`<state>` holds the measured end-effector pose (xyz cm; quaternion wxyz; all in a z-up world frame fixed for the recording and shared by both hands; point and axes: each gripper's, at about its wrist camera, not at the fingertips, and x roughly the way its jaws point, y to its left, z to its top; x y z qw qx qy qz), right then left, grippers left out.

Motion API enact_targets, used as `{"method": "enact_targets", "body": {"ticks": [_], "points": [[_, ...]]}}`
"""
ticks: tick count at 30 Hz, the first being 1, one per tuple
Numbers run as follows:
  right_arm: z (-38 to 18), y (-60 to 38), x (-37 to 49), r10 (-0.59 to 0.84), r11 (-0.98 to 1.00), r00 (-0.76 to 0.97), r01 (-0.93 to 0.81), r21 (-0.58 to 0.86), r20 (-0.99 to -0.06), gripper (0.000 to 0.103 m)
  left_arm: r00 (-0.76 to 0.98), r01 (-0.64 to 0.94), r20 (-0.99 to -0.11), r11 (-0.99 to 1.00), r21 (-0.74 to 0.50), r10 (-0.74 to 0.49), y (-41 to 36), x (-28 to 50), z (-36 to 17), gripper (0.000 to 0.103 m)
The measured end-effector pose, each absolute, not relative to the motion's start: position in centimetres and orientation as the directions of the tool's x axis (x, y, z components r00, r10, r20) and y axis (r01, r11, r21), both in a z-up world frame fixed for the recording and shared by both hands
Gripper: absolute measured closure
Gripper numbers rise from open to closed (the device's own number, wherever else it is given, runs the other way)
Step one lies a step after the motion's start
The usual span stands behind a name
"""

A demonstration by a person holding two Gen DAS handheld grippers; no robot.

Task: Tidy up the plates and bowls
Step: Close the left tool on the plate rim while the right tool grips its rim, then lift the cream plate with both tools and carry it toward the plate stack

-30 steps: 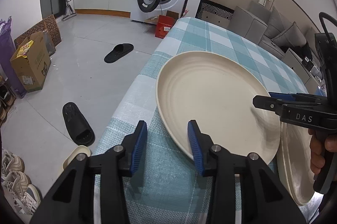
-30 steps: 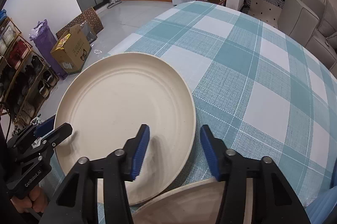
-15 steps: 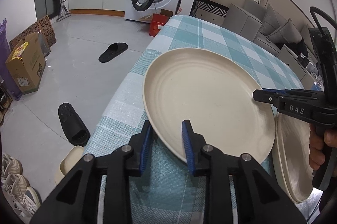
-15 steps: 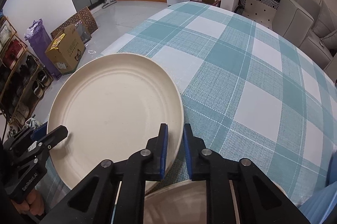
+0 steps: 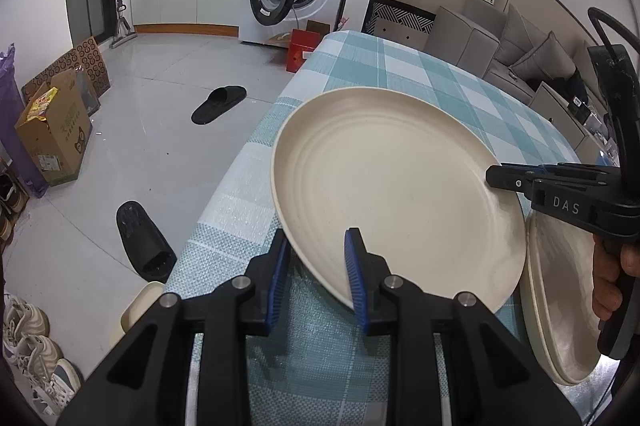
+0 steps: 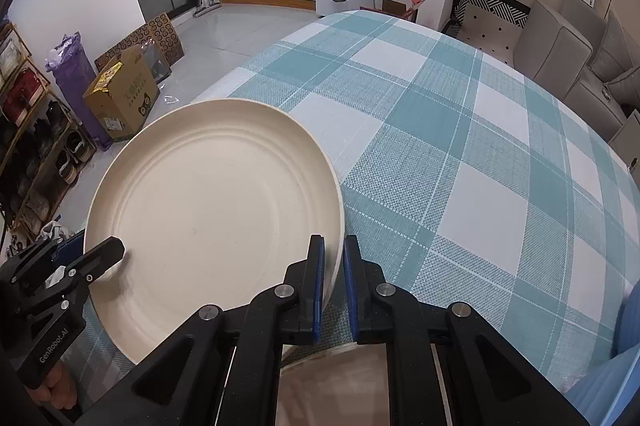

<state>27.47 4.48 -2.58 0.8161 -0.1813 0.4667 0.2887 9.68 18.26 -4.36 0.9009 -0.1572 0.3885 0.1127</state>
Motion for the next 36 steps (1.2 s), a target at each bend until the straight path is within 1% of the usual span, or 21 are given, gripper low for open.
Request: {"method": "enact_targets", "body": {"ticks": [7, 19, 36], "points": [[-1.9, 4.4, 27.3, 0.325, 0.770, 0.402, -0.638, -0.007, -0.856, 0.093, 0.685, -0.326, -0.723, 0.926, -0.192, 0.091, 18.4, 9.3, -3.7, 0.077], [-0.2, 4.5, 26.1, 0.330, 0.758, 0.428, -0.651, -0.034, -0.841, 0.093, 0.715, -0.328, -0.691, 0.923, -0.200, 0.104, 18.6, 8.5, -1.8, 0.077], [3.4, 0.4, 24.4, 0.309, 0.786, 0.481, -0.615, -0.065, -0.821, 0.093, 0.758, -0.250, -0.649, 0.949, -0.194, 0.067, 15.7, 8.2, 1.0, 0.077]]}}
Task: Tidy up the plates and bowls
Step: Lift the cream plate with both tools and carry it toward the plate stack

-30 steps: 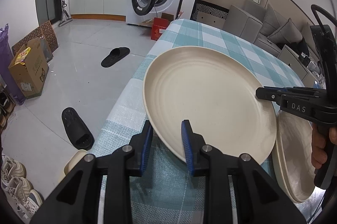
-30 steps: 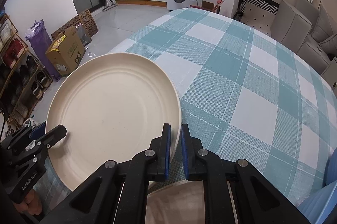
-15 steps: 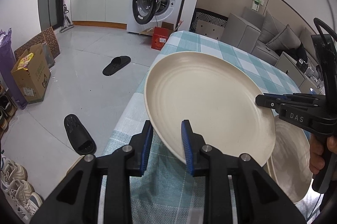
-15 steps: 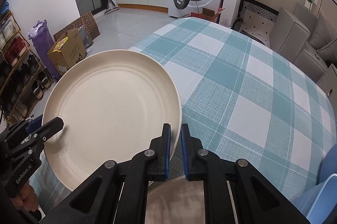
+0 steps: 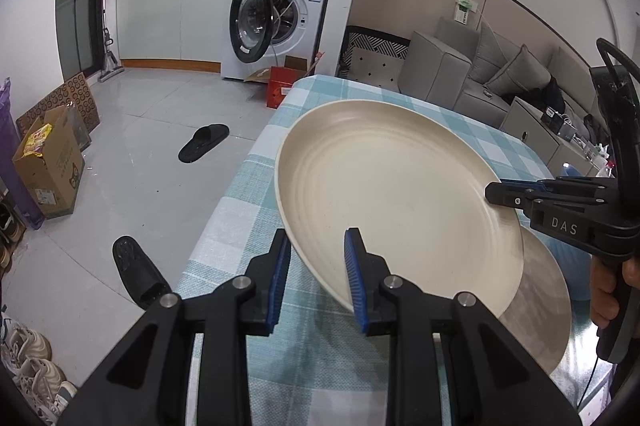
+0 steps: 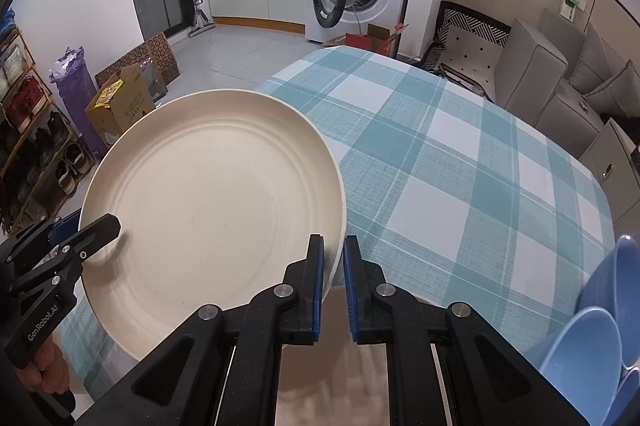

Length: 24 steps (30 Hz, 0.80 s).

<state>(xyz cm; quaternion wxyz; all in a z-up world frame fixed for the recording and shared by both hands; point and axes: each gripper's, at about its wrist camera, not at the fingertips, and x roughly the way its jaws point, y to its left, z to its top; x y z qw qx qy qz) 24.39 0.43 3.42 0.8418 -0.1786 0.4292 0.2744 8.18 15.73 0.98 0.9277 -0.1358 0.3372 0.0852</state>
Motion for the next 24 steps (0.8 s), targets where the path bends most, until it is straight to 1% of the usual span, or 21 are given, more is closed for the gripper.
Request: {"method": "enact_targets", "body": {"ticks": [8, 24], "points": [[4.8, -2.6, 23.5, 0.291, 0.808, 0.504, -0.585, -0.073, -0.813, 0.093, 0.771, -0.192, -0.636, 0.961, -0.197, 0.023, 13.8, 8.3, 1.8, 0.077], [6.0, -7.1, 21.6, 0.266, 0.843, 0.523, -0.534, -0.067, -0.810, 0.093, 0.781, -0.122, -0.624, 0.976, -0.180, -0.018, 10.6, 8.1, 3.0, 0.077]]}}
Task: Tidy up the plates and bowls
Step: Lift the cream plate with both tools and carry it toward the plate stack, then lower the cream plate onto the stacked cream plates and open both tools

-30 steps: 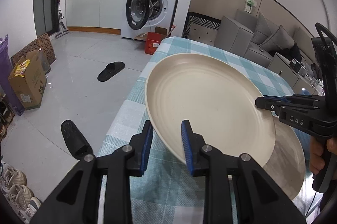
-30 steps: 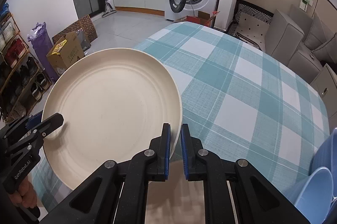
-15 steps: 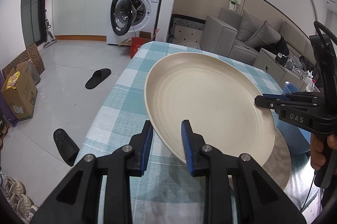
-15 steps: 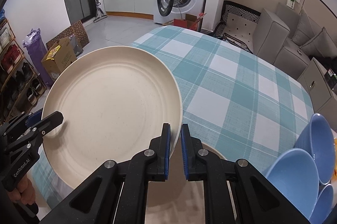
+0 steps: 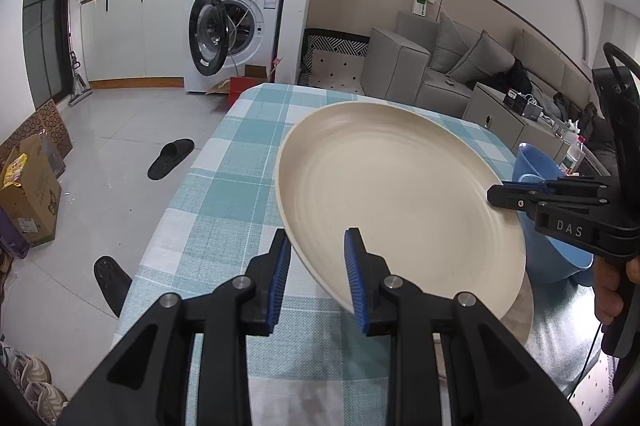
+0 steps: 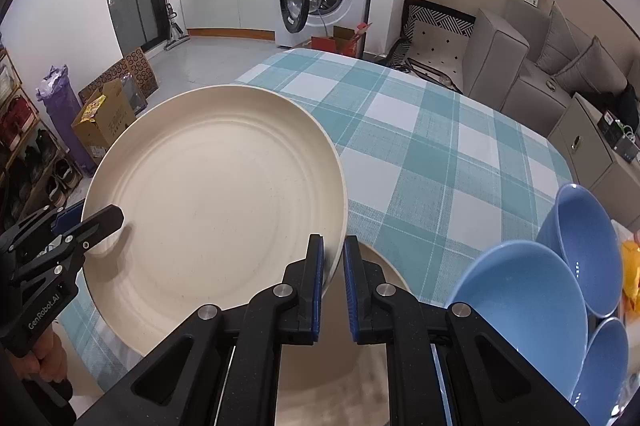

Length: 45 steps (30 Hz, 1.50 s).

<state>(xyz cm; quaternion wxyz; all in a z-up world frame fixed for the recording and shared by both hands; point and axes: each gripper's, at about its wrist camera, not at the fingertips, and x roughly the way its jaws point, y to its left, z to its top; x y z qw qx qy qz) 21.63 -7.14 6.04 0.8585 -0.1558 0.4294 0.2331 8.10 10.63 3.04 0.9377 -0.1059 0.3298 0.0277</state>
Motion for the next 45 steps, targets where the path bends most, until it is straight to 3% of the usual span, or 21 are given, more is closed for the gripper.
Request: {"method": "enact_targets", "body": {"ticks": [45], "points": [[2.3, -13.1, 16.5, 0.125, 0.894, 0.518, -0.429, -0.130, -0.846, 0.089, 0.712, 0.027, -0.698, 0.996, -0.083, -0.077, 5.2, 9.3, 0.9, 0.077]]}}
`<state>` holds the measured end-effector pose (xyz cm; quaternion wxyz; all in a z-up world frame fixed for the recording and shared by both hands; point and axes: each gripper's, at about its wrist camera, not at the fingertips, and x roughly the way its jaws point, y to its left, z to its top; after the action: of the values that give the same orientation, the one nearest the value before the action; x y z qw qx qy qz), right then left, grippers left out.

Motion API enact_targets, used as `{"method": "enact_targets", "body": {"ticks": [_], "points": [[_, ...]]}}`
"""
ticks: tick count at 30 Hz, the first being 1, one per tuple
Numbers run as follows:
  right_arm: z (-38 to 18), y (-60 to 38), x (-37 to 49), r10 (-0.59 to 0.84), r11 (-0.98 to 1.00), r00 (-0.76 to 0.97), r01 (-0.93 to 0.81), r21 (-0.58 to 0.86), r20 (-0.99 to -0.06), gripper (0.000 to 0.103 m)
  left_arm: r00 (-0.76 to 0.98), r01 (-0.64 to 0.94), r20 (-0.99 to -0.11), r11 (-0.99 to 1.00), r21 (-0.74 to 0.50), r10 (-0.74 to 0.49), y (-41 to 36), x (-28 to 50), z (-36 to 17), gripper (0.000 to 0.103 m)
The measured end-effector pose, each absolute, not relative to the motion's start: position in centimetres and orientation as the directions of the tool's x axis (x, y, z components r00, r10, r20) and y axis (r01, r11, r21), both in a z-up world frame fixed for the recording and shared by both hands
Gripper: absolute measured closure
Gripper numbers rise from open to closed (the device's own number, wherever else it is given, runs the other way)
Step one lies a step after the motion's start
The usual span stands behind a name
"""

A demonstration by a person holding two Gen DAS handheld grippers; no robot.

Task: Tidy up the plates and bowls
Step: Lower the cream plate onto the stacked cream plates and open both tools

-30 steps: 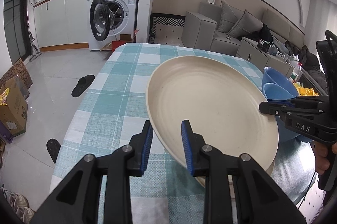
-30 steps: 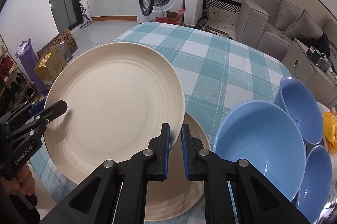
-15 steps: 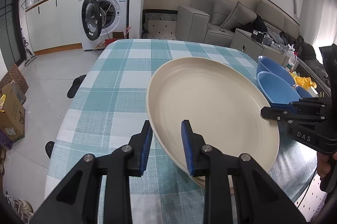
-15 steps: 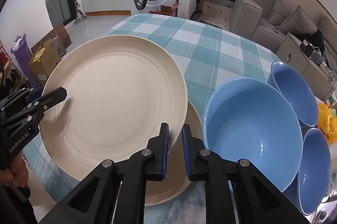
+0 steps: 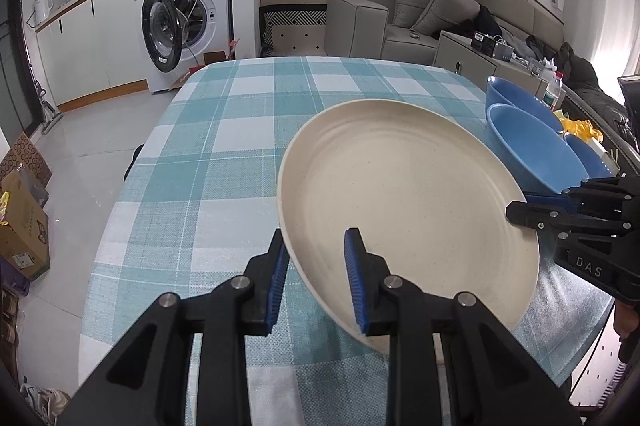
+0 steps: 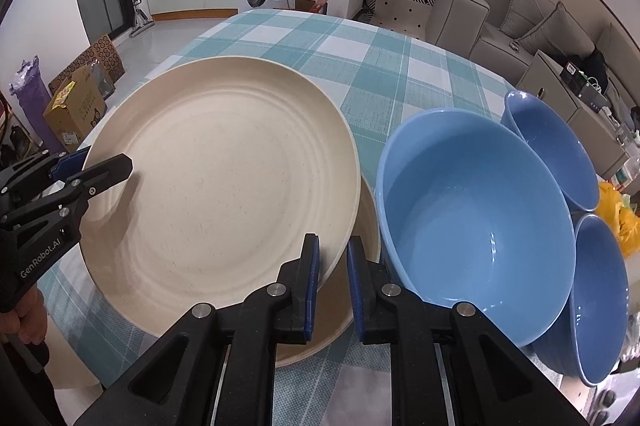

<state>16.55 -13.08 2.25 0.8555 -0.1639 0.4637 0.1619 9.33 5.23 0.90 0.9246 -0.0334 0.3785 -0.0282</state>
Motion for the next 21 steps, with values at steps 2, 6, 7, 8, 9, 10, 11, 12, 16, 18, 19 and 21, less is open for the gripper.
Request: {"method": "enact_targets", "body": {"ticks": [2, 6, 7, 8, 9, 10, 11, 12, 16, 18, 19, 21], "points": [[1.9, -13.1, 16.4, 0.117, 0.894, 0.513, -0.427, -0.134, -0.851, 0.089, 0.708, 0.029, -0.702, 0.997, -0.075, -0.073, 5.1, 9.4, 0.7, 0.077], [1.4, -13.5, 16.0, 0.112, 0.898, 0.509, -0.420, -0.132, -0.854, 0.088, 0.709, 0.039, -0.702, 0.997, -0.063, -0.072, 4.6, 9.4, 0.6, 0.077], [1.3, -13.6, 15.9, 0.109, 0.898, 0.506, -0.419, -0.133, -0.856, 0.088, 0.706, 0.042, -0.704, 0.997, -0.061, -0.073, 4.5, 9.5, 0.4, 0.077], [1.1, -13.6, 15.9, 0.106, 0.898, 0.502, -0.420, -0.135, -0.858, 0.088, 0.703, 0.042, -0.707, 0.997, -0.062, -0.074, 4.4, 9.6, 0.3, 0.077], [1.0, -13.7, 15.9, 0.103, 0.897, 0.501, -0.420, -0.136, -0.859, 0.088, 0.700, 0.042, -0.710, 0.997, -0.061, -0.073, 4.4, 9.6, 0.2, 0.077], [0.9, -13.7, 15.8, 0.100, 0.897, 0.500, -0.419, -0.139, -0.860, 0.088, 0.698, 0.043, -0.713, 0.998, -0.052, -0.067, 4.2, 9.7, 0.0, 0.077], [0.8, -13.7, 15.8, 0.095, 0.897, 0.502, -0.419, -0.145, -0.859, 0.088, 0.696, 0.044, -0.716, 0.998, -0.043, -0.061, 4.1, 9.7, -0.1, 0.077], [0.8, -13.7, 15.7, 0.091, 0.896, 0.506, -0.418, -0.152, -0.858, 0.088, 0.694, 0.047, -0.718, 0.998, -0.031, -0.055, 3.9, 9.8, -0.2, 0.077], [0.5, -13.8, 15.6, 0.081, 0.895, 0.503, -0.416, -0.159, -0.860, 0.088, 0.687, 0.054, -0.725, 0.998, -0.026, -0.056, 3.7, 9.9, -0.6, 0.077], [0.4, -13.8, 15.5, 0.078, 0.894, 0.503, -0.417, -0.163, -0.860, 0.088, 0.686, 0.057, -0.725, 0.998, -0.023, -0.056, 3.5, 9.8, -0.7, 0.077], [0.4, -13.9, 15.5, 0.077, 0.894, 0.504, -0.417, -0.165, -0.860, 0.088, 0.686, 0.059, -0.725, 0.998, -0.022, -0.057, 3.5, 9.8, -0.8, 0.077], [0.4, -14.0, 15.4, 0.071, 0.893, 0.506, -0.416, -0.171, -0.860, 0.088, 0.683, 0.061, -0.728, 0.998, -0.019, -0.056, 3.3, 9.8, -0.9, 0.077]]}}
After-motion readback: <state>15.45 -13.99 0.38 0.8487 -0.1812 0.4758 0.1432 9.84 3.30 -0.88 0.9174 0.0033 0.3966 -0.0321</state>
